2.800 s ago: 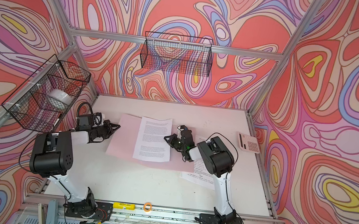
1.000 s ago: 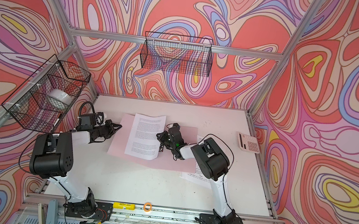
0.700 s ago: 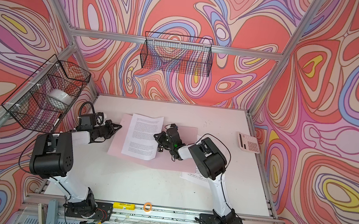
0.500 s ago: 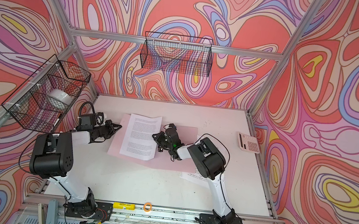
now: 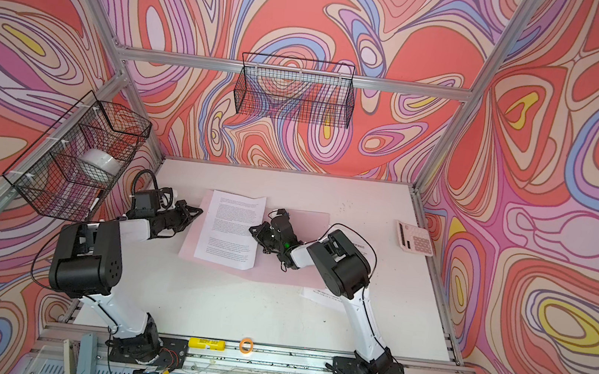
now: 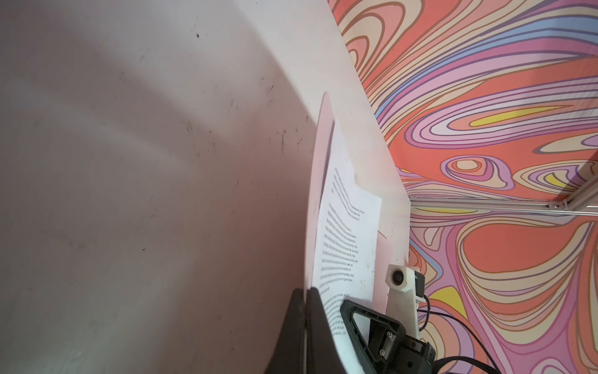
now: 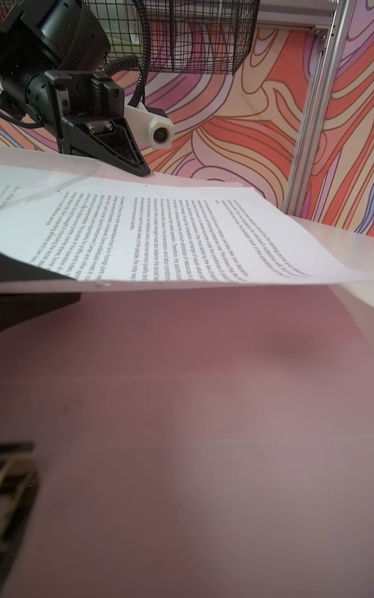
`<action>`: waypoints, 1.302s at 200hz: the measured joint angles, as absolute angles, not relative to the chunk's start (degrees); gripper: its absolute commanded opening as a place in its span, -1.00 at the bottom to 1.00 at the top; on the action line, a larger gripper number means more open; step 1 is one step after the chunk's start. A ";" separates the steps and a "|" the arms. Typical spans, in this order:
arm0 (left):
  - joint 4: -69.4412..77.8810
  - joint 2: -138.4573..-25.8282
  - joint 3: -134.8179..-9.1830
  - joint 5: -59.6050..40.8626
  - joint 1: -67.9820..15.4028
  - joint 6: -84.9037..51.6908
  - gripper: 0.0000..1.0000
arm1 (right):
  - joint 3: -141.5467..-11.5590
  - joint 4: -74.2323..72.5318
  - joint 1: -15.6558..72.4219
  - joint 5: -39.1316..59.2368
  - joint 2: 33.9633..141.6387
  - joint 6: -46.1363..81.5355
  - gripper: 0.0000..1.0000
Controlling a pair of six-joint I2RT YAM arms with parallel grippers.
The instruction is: Put the files into the folder
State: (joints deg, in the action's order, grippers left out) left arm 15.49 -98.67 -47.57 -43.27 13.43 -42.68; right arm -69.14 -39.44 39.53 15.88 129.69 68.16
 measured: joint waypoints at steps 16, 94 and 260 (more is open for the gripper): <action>15.44 -98.65 -47.57 -43.22 13.45 -42.70 -1.00 | -69.80 -39.40 40.16 15.81 130.17 68.53 -1.00; 15.46 -98.67 -47.66 -42.30 13.50 -42.72 -0.90 | -70.37 -38.87 41.25 14.39 130.56 69.91 -1.00; 15.14 -98.65 -47.86 -40.93 13.17 -42.65 -0.96 | -75.77 -28.82 44.36 10.68 130.61 68.01 -0.14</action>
State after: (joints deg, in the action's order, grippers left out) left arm 15.14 -98.65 -47.86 -40.93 13.17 -42.65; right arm -75.77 -28.82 44.36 10.68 130.61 68.01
